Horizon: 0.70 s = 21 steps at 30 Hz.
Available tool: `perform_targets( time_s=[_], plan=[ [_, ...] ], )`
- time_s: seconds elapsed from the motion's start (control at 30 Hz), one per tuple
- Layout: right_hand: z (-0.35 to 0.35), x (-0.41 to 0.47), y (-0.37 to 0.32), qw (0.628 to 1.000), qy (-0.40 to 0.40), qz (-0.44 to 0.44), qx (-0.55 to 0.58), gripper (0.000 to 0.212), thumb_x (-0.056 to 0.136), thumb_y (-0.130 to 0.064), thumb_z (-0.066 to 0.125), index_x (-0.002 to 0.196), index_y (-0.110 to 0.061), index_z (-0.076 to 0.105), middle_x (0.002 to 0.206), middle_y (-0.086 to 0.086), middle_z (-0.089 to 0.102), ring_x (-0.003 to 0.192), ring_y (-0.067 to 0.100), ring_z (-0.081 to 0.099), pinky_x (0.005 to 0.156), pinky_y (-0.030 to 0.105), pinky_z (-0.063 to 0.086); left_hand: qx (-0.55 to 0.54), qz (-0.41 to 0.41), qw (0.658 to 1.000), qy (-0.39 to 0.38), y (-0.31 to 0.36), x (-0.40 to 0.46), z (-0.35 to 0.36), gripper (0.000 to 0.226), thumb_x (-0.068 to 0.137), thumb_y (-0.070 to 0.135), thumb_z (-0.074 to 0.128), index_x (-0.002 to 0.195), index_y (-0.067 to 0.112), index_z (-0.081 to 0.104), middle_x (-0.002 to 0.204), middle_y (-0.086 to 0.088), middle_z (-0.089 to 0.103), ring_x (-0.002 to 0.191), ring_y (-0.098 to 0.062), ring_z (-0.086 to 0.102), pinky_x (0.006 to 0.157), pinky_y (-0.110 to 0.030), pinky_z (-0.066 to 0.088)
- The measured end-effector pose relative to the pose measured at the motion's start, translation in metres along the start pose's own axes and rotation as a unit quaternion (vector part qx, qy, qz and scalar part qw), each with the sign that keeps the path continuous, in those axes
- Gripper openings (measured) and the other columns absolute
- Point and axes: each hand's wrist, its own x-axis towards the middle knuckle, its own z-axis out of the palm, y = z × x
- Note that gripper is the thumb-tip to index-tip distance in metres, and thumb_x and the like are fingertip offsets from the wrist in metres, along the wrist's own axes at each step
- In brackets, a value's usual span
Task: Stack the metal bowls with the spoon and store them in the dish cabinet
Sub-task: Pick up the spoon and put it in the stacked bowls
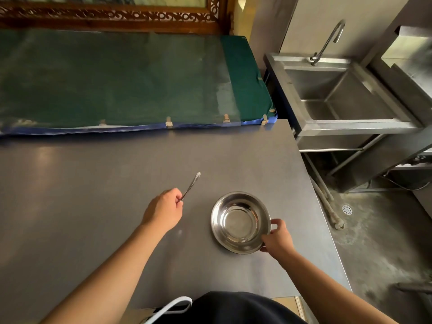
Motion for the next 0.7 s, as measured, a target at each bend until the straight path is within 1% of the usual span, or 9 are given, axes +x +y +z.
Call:
perform_targets(
  time_s=[0.13, 0.23, 0.3, 0.4, 0.47, 0.6, 0.7],
  plan=[
    [0.013, -0.006, -0.003, 1.0, -0.022, -0.005, 0.001, 0.061, 0.083, -0.004, 0.077, 0.132, -0.016, 0.043, 0.099, 0.015, 0.067, 0.084, 0.032, 0.074, 0.061, 0.037, 0.065, -0.086, -0.009, 0.996, -0.025, 0.03, 0.0, 0.009, 0.011, 0.089, 0.02, 0.062, 0.1, 0.025, 0.061, 0.086, 0.011, 0.062, 0.079, -0.02, 0.06, 0.069, -0.027, 0.041],
    [0.021, -0.01, -0.003, 0.999, -0.04, -0.006, 0.002, 0.063, 0.082, -0.008, 0.081, 0.131, -0.019, 0.042, 0.101, 0.014, 0.067, 0.084, 0.03, 0.074, 0.062, 0.035, 0.065, -0.141, -0.035, 0.987, -0.062, 0.051, 0.001, 0.023, 0.01, 0.087, 0.021, 0.061, 0.093, 0.029, 0.06, 0.081, 0.015, 0.062, 0.079, -0.019, 0.065, 0.068, -0.027, 0.045],
    [0.024, -0.013, -0.003, 0.999, -0.049, -0.006, -0.004, 0.064, 0.083, -0.01, 0.082, 0.131, -0.02, 0.041, 0.101, 0.012, 0.066, 0.083, 0.028, 0.074, 0.06, 0.032, 0.064, -0.161, -0.049, 0.982, -0.088, 0.061, 0.002, 0.035, 0.007, 0.086, 0.02, 0.061, 0.09, 0.026, 0.059, 0.081, 0.011, 0.065, 0.077, -0.022, 0.068, 0.069, -0.03, 0.052],
    [0.026, -0.013, -0.001, 0.998, -0.054, -0.003, -0.006, 0.064, 0.084, -0.007, 0.08, 0.132, -0.02, 0.041, 0.101, 0.011, 0.066, 0.084, 0.027, 0.074, 0.06, 0.032, 0.064, -0.175, -0.071, 0.975, -0.114, 0.071, 0.004, 0.051, 0.004, 0.086, 0.018, 0.061, 0.086, 0.022, 0.059, 0.082, 0.003, 0.069, 0.075, -0.026, 0.07, 0.073, -0.038, 0.058],
    [0.026, -0.013, 0.0, 0.998, -0.06, -0.001, -0.003, 0.063, 0.084, -0.007, 0.079, 0.132, -0.021, 0.041, 0.102, 0.011, 0.066, 0.084, 0.027, 0.074, 0.06, 0.031, 0.064, -0.175, -0.079, 0.973, -0.131, 0.075, 0.005, 0.063, 0.006, 0.086, 0.017, 0.059, 0.083, 0.023, 0.059, 0.083, 0.0, 0.07, 0.072, -0.026, 0.071, 0.073, -0.041, 0.059],
    [0.023, -0.011, 0.004, 0.998, -0.066, 0.0, -0.002, 0.063, 0.083, -0.006, 0.08, 0.131, -0.023, 0.042, 0.099, 0.007, 0.066, 0.08, 0.023, 0.074, 0.056, 0.027, 0.062, -0.158, -0.084, 0.972, -0.15, 0.08, 0.009, 0.083, 0.006, 0.088, 0.018, 0.06, 0.087, 0.024, 0.06, 0.086, -0.001, 0.071, 0.078, -0.028, 0.071, 0.075, -0.044, 0.06],
    [0.025, -0.01, 0.006, 0.998, -0.069, 0.002, -0.002, 0.062, 0.084, -0.005, 0.079, 0.13, -0.024, 0.042, 0.097, 0.005, 0.065, 0.079, 0.023, 0.074, 0.056, 0.026, 0.062, -0.141, -0.088, 0.975, -0.15, 0.085, 0.013, 0.093, 0.006, 0.088, 0.019, 0.062, 0.093, 0.022, 0.063, 0.092, -0.005, 0.073, 0.081, -0.029, 0.072, 0.075, -0.042, 0.061]
  ],
)
